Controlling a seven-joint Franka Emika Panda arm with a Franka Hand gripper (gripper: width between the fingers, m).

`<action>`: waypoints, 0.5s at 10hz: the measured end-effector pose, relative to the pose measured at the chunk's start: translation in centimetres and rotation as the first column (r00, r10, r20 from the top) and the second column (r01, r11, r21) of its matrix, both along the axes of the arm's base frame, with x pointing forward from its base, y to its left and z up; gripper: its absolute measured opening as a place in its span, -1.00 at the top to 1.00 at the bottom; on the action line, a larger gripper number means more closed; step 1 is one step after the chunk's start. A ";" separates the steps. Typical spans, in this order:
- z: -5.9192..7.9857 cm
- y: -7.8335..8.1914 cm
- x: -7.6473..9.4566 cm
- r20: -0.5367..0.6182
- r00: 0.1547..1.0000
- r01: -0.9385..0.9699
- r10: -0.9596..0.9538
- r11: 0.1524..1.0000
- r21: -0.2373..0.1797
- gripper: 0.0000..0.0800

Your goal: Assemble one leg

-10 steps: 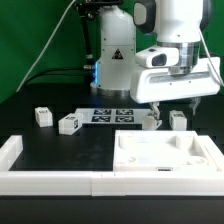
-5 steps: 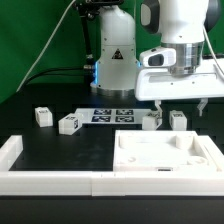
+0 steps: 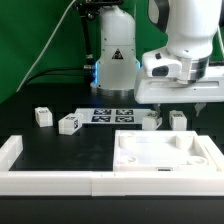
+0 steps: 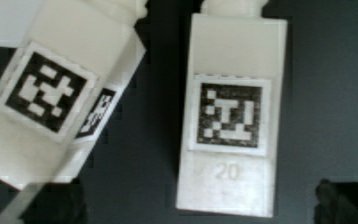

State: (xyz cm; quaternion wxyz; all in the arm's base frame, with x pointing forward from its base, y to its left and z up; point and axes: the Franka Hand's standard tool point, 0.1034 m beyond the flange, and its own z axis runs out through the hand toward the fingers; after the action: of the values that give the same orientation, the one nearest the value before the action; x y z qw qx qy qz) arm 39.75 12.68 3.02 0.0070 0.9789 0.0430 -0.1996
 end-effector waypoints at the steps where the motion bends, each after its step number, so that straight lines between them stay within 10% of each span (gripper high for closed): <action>1: 0.2 0.0 -0.4 -0.118 0.993 -0.011 0.010 1.000 -0.006 -0.62; 5: 0.2 0.4 -0.2 -0.468 0.884 -0.032 0.024 0.999 -0.010 -0.62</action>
Offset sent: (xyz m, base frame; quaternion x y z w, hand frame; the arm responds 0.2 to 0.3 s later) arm 0.0004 0.0123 0.0039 0.0378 -0.2848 -0.0137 0.9578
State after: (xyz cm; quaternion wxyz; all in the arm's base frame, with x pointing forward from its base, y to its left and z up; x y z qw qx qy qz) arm 39.59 13.05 3.24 0.0078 0.9012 0.0557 -0.4298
